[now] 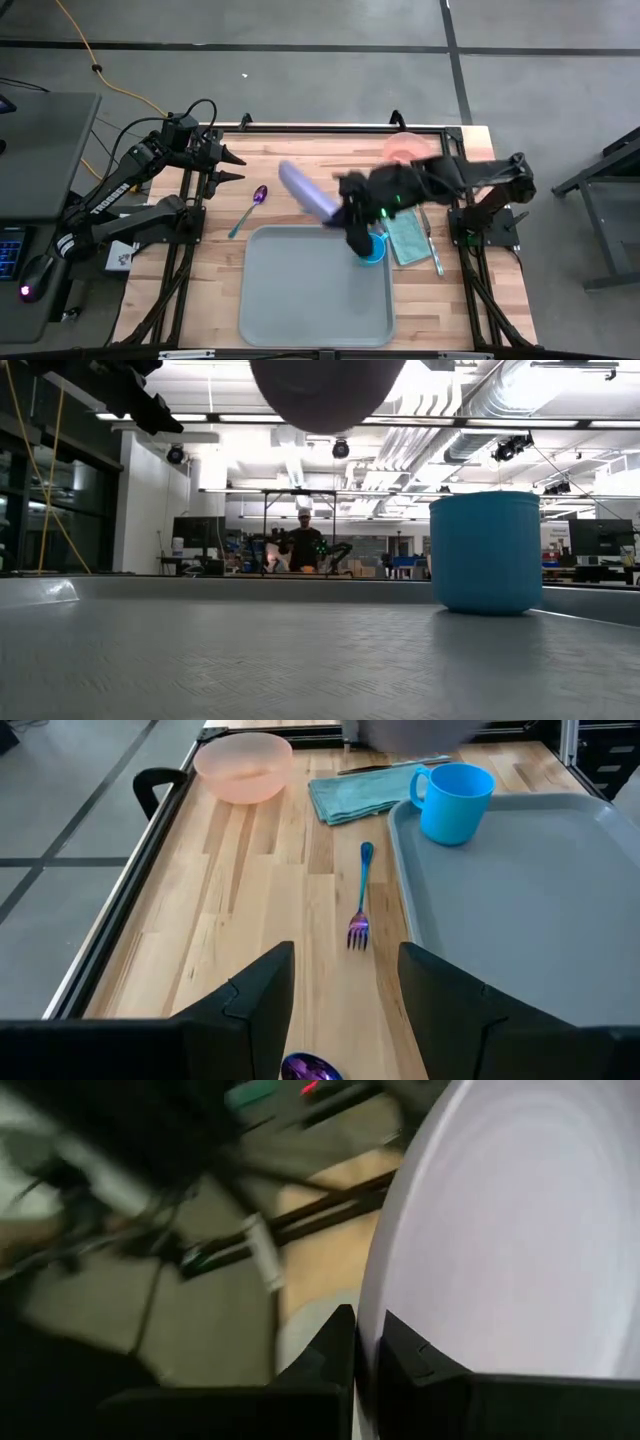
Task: Set up tray
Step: Put the violet plate on the gray serving tray to the bottom left of the blue mug
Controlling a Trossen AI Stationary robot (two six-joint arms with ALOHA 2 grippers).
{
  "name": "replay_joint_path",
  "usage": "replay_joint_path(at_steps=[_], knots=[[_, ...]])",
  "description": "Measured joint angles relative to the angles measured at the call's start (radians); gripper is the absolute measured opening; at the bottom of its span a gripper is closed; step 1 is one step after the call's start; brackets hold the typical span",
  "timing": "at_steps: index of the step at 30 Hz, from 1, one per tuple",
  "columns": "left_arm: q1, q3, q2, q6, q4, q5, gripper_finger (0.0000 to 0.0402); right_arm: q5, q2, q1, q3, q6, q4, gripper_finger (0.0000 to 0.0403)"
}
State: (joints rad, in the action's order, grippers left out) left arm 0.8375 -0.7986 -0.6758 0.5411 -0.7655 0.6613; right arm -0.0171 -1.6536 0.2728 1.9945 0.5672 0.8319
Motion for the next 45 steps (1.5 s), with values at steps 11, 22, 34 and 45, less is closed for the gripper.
replay_joint_path(at_steps=[11,22,34,45], knots=[[0.000,0.000,-0.001,-0.058,0.008,0.000,0.0211,-0.035,-0.041,0.286,0.000,0.208,0.068,0.0000],[0.000,0.000,-0.001,-0.094,0.008,-0.048,0.0211,-0.102,-0.171,0.447,0.000,0.438,0.134,0.0000],[0.000,0.000,-0.001,-0.100,0.008,-0.048,0.0211,-0.088,-0.334,0.427,0.000,0.566,0.088,0.0000],[0.000,0.000,-0.001,-0.090,0.008,-0.048,0.0211,-0.097,-0.402,0.344,0.000,0.588,0.089,0.0000]])
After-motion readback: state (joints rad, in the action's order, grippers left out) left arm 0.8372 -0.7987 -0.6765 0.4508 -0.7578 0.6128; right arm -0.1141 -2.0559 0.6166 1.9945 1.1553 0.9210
